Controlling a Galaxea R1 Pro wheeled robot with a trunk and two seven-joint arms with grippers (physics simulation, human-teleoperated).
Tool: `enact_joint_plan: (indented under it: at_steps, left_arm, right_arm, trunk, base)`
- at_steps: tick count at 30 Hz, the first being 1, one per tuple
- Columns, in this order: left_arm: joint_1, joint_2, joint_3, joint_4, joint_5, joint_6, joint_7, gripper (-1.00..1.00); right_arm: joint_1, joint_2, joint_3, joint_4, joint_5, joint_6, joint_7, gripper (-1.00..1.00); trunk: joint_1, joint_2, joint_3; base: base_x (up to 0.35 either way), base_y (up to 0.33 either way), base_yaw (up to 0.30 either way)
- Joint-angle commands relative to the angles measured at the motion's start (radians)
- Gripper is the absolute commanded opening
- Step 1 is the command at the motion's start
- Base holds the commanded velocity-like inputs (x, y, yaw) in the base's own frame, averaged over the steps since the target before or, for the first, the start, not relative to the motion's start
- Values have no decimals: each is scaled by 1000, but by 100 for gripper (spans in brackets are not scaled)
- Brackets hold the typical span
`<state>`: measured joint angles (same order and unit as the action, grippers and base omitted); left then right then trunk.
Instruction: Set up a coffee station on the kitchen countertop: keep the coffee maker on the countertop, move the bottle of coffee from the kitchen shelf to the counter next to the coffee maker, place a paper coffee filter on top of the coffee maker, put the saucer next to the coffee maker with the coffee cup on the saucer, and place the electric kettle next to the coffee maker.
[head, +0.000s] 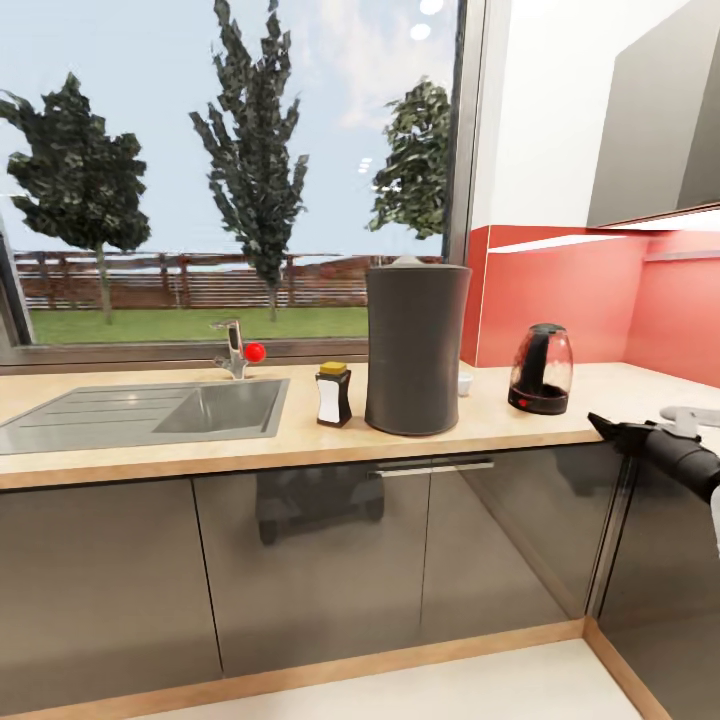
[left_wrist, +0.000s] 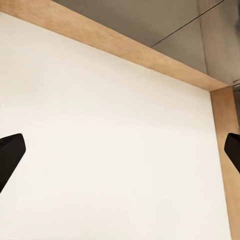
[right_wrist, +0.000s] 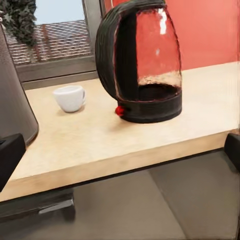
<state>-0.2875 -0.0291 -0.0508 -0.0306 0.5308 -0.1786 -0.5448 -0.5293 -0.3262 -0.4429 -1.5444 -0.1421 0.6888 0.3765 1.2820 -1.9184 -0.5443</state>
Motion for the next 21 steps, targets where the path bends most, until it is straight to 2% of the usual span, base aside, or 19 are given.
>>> enact_joint_plan:
  at_steps: [1,2,3,5,9,12,13,17,19,20,21]
  left_arm:
    - [-1,0,-5,1,5,-5,-1,100]
    - [-1,1,-5,1,5,-5,0,100]
    - [-1,1,-3,1,5,-5,1,100]
    - [-1,2,0,1,5,-5,2,100]
    - [-1,3,3,1,5,-5,3,100]
    - [-1,3,7,1,6,-5,4,100]
    - [-1,4,10,2,6,-5,8,100]
    - [-1,13,21,4,6,-5,10,100]
    - [-1,20,39,4,6,-5,10,100]
    - [-1,24,53,5,6,-5,11,100]
    - [17,34,72,5,6,-4,29,100]
  right_arm:
    - [-2,2,14,-1,-7,8,-20,100]
    - [-3,4,32,0,-7,9,-38,100]
    - [-5,9,86,0,-8,10,-78,100]
    - [-6,11,118,1,-11,11,-100,100]
    - [-7,15,140,1,-12,12,-115,100]
    - [-8,32,149,1,-12,12,-125,100]
    - [-10,49,157,1,-12,12,-184,100]
    - [-10,56,160,1,-13,12,-234,100]
    - [-12,65,165,1,-12,11,-254,100]
    - [-18,76,182,1,-10,11,-280,100]
    - [-25,99,252,1,-8,10,-387,100]
  trunk:
    - [0,-1,-1]
    - [0,-1,-1]
    - [0,-1,-1]
    - [0,-1,-1]
    - [0,-1,-1]
    - [0,-1,-1]
    - [0,-1,-1]
    - [0,-1,-1]
    - [0,-1,-1]
    - [0,-1,-1]
    - [0,-1,-1]
  base:
    - [8,-6,0]
    - [25,-19,0]
    - [82,-60,0]
    - [63,-47,0]
    - [27,-20,0]
    - [74,-5,0]
    - [102,-1,0]
    - [56,-1,0]
    - [19,0,0]
    - [11,0,0]
    - [4,0,0]
